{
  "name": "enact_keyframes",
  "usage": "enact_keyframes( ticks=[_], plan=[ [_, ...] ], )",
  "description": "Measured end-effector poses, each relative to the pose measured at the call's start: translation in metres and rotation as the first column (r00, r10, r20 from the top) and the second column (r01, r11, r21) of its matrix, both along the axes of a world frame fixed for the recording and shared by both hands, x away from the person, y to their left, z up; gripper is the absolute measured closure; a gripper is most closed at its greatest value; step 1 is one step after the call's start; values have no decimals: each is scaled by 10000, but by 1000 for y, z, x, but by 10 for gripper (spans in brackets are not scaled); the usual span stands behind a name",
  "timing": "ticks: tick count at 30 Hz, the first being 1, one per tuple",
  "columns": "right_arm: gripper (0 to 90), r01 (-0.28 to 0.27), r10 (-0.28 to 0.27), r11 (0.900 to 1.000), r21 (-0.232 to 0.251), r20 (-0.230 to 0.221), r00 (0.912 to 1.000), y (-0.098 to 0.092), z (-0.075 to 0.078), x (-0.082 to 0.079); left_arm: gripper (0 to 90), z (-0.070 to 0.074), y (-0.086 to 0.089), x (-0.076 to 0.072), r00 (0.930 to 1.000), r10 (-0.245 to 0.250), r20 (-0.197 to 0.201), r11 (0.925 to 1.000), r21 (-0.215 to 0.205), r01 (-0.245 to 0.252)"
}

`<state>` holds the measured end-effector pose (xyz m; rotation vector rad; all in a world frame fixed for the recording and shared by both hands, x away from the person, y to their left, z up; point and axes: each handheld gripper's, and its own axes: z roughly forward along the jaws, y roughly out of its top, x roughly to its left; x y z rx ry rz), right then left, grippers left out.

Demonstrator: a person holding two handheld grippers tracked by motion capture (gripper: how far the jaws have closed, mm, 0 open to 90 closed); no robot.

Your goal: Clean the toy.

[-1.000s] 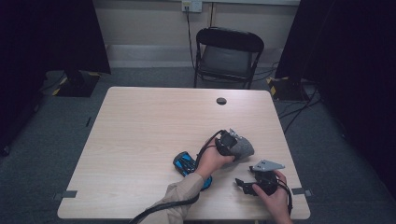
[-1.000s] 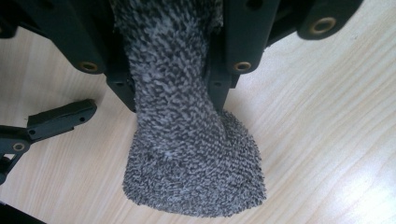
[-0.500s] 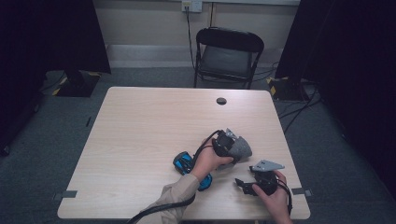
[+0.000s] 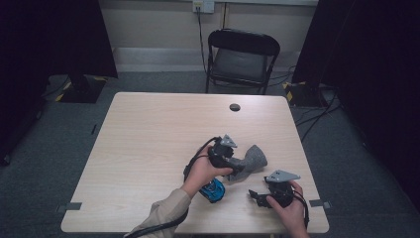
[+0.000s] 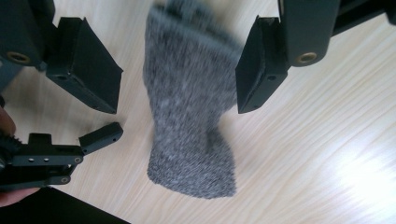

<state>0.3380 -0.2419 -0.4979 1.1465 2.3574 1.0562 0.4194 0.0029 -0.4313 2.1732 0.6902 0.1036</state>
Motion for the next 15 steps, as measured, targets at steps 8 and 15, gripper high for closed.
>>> enact_keyframes(
  ticks=[8, 15],
  plan=[
    [205, -449, 449, 9990, 67, -97, 9989, 13, 7, -4, 295, 0, 50, -15, 9979, 646, -23, 9979, -104, -646],
    [204, -1010, 1010, 9948, 150, 19, 9949, 33, 14, -8, 284, -1, 87, -31, 9941, 1088, -17, 9941, -27, -1088]
  ],
)
